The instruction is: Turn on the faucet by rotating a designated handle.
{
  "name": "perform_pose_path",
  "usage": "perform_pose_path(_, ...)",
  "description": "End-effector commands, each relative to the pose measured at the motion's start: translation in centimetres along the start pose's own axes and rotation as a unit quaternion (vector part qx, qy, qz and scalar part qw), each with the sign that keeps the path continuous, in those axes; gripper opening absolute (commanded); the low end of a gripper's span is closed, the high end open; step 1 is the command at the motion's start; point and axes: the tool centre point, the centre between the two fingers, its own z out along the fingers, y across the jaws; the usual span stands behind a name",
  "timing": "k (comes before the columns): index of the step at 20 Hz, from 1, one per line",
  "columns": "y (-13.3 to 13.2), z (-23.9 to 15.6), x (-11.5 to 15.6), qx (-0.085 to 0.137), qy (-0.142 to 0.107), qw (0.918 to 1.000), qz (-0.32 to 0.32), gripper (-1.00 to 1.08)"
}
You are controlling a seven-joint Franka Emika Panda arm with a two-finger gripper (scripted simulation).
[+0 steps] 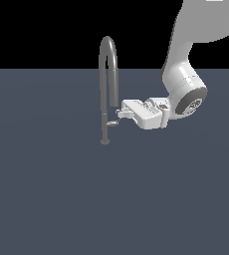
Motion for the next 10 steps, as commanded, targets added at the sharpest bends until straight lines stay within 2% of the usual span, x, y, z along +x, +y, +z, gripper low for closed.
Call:
perform_pose_path(1, 0.0, 0.0, 0.0, 0.0, 0.0, 1.0, 0.0, -1.0)
perform_pose_path(8, 2.8, 0.0, 4.3, -0.001, -0.004, 0.9999, 0.01, -1.0)
perform_pose_path(9, 2.8, 0.0, 4.3, -0.001, -0.004, 0.9999, 0.01, -1.0)
perform_pose_path(10, 1.7, 0.0, 2.3, -0.003, -0.002, 1.0, -0.004, -1.0)
